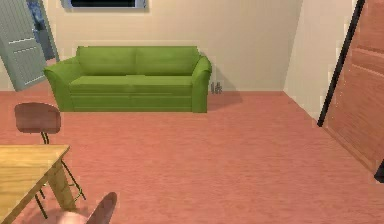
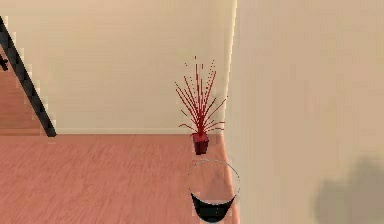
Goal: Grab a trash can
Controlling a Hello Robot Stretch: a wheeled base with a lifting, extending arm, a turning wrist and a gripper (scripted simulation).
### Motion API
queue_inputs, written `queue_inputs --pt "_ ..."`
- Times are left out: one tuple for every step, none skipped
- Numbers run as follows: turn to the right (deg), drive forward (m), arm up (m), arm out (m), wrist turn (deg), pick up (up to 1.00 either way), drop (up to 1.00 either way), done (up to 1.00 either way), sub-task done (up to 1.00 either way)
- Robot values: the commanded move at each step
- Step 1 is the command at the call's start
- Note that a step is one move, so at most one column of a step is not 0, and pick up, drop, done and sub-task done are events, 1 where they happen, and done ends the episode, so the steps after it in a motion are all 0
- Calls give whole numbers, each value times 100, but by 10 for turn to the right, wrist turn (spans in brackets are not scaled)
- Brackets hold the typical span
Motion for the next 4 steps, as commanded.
queue_inputs --pt "0 0 0 50 0 0 0 0 0" --pt "0 0 0 0 450 0 0 0 0" --pt "0 0 0 0 450 0 0 0 0" --pt "0 0 0 0 450 0 0 0 0"
